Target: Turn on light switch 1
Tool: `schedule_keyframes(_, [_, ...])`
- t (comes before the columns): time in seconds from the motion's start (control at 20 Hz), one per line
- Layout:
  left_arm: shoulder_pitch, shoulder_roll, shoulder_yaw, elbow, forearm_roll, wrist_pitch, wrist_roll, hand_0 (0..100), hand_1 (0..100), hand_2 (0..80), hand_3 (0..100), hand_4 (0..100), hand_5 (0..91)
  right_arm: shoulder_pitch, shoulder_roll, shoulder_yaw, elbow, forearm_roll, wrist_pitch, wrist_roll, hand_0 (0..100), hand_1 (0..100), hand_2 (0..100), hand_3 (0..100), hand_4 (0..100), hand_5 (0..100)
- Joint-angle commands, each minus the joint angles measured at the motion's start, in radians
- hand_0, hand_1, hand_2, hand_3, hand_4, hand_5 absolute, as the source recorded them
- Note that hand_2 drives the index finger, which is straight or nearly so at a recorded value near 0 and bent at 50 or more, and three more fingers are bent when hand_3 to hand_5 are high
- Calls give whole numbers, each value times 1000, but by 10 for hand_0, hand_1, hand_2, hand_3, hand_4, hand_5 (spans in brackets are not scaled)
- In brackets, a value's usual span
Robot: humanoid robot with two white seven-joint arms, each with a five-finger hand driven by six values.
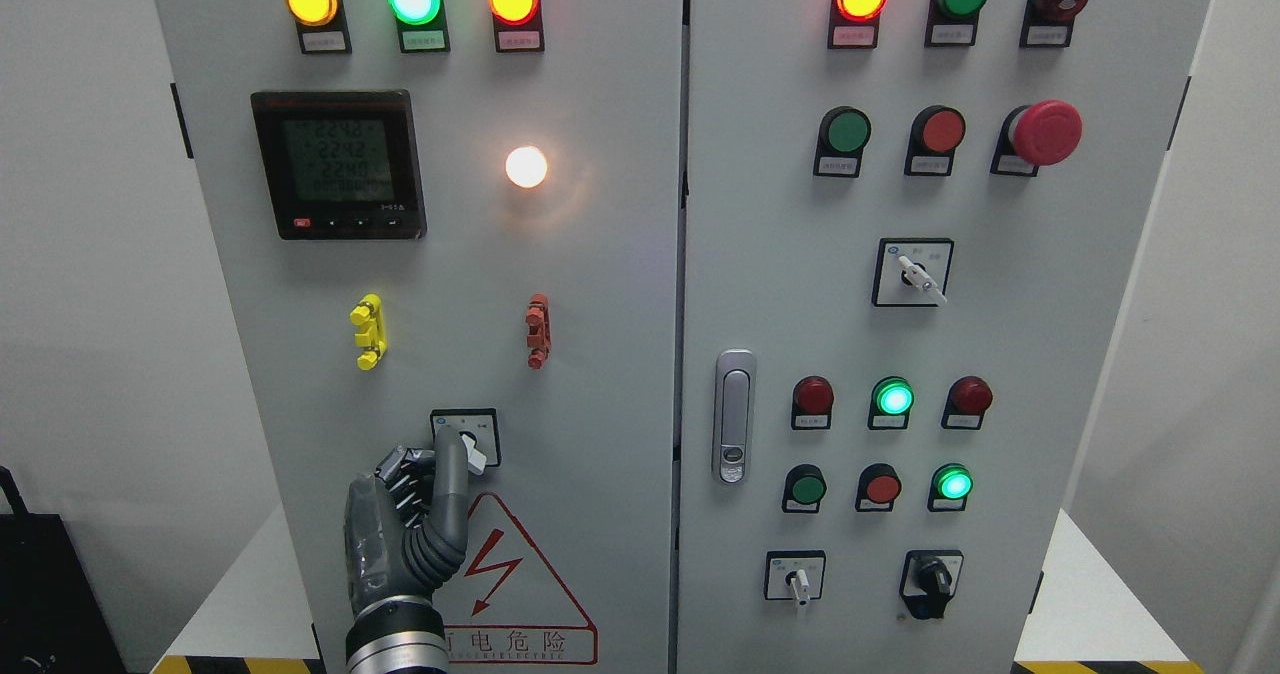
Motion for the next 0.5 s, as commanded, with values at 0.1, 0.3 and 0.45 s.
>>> schedule_keyframes(0.1, [-1, -1, -6, 2, -1, 2, -5, 336, 328, 625, 879, 872, 775, 0, 0, 0, 0, 0, -1, -1, 54, 0, 0, 0, 0, 0])
schedule_keyframes(0.3, [-1, -1, -6, 2, -1, 0, -5, 209, 296, 626, 879, 872, 774, 0, 0, 0, 0, 0, -1, -1, 54, 0, 0, 0, 0, 0])
schedule_keyframes(0.45, [2, 1, -6, 1, -1, 0, -5, 160, 292, 626, 879, 872, 774, 0, 0, 0, 0, 0, -1, -1, 54, 0, 0, 0, 0, 0])
